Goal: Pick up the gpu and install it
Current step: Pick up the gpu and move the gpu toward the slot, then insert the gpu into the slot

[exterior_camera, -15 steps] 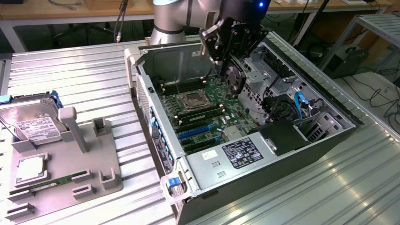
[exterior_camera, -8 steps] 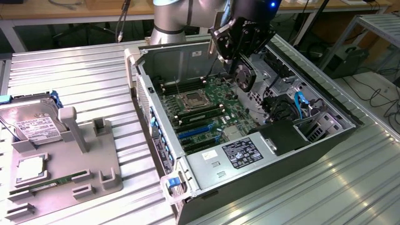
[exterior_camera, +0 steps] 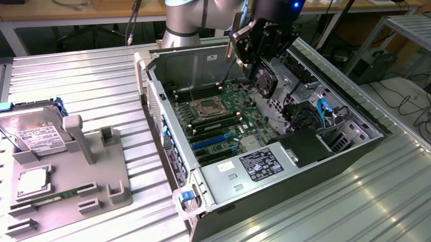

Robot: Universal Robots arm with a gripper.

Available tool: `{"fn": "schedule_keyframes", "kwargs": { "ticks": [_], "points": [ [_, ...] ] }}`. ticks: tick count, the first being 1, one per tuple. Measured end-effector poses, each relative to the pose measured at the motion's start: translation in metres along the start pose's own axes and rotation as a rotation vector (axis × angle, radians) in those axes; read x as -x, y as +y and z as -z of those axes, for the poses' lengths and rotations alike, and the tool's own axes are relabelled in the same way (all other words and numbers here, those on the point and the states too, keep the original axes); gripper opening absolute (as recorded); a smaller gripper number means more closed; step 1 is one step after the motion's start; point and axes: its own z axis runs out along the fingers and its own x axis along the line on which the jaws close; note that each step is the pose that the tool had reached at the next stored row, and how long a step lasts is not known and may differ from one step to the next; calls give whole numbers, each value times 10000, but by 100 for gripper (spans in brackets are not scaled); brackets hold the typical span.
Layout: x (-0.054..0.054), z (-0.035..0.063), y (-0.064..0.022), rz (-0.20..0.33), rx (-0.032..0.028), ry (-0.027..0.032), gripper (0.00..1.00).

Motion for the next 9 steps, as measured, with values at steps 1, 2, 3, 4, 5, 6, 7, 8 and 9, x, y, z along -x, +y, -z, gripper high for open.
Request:
{"fn": "schedule_keyframes", "kwargs": {
  "ticks": [1, 2, 3, 4, 5, 6, 7, 8, 9],
  "points": [
    [0, 0, 0, 0, 0, 0, 28],
    [0, 0, 0, 0, 0, 0, 28],
    [0, 0, 0, 0, 0, 0, 28],
    [0, 0, 0, 0, 0, 0, 28],
    [0, 0, 0, 0, 1, 0, 28],
    [0, 0, 0, 0, 0, 0, 28],
    [0, 0, 0, 0, 0, 0, 28],
    [0, 0, 0, 0, 0, 0, 28],
    [0, 0, 0, 0, 0, 0, 28]
  ]
}}
